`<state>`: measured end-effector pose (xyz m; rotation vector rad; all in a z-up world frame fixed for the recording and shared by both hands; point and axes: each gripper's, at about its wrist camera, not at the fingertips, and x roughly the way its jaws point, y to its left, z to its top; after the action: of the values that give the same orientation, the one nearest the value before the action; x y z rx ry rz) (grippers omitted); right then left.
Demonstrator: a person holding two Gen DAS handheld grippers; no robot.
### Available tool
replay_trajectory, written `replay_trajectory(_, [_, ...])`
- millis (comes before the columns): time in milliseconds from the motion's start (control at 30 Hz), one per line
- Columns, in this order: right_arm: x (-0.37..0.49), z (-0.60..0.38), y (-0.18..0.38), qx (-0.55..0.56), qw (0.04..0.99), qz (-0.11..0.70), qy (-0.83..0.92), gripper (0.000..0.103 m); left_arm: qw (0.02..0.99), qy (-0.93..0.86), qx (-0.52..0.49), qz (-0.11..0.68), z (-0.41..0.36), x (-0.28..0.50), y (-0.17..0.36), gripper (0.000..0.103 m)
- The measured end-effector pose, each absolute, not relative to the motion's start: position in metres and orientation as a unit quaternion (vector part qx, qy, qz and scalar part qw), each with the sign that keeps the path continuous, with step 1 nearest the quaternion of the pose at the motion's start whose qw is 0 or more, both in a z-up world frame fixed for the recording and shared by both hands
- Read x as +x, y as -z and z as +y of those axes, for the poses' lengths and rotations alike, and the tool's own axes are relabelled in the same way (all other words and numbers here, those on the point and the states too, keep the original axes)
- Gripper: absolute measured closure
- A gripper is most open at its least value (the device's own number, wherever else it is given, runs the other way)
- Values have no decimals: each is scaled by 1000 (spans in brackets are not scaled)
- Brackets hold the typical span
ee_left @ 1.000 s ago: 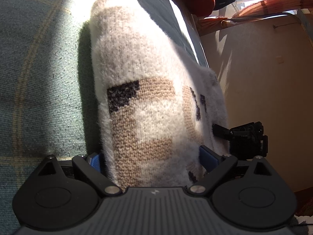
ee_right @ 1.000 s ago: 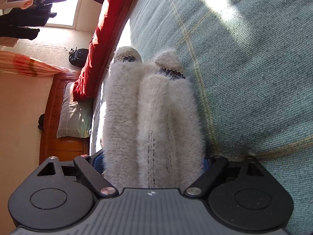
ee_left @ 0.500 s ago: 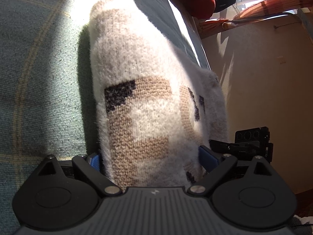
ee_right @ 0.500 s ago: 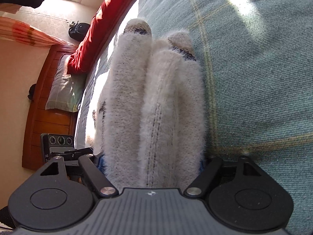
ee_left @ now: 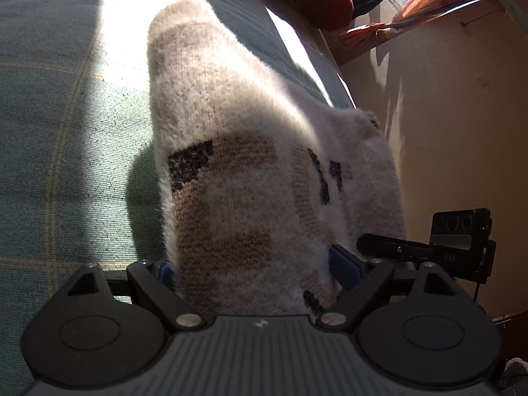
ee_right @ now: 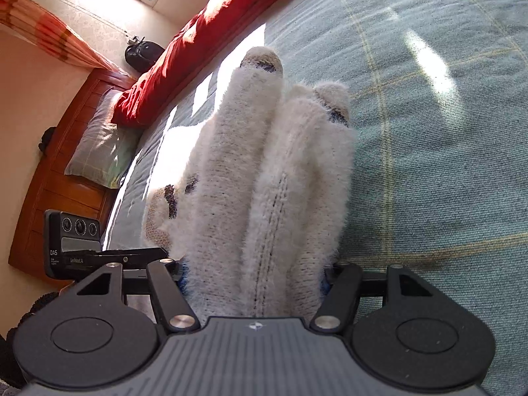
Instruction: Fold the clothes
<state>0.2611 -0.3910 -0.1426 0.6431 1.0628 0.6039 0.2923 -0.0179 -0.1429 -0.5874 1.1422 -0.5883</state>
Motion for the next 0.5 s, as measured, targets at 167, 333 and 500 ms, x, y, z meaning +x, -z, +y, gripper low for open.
replay_trajectory(167, [259,-371,121,289,773,484,-289,35,779,266,-259,506,3,283,117,15])
replay_trajectory(333, [258,-334,101,280,777,479,-298,35,795,248,-253,493,42,269,94,15])
replay_trajectory(500, [257,-287,87,268,778,479,-307,35,813,224,-241,480,86,251,74,14])
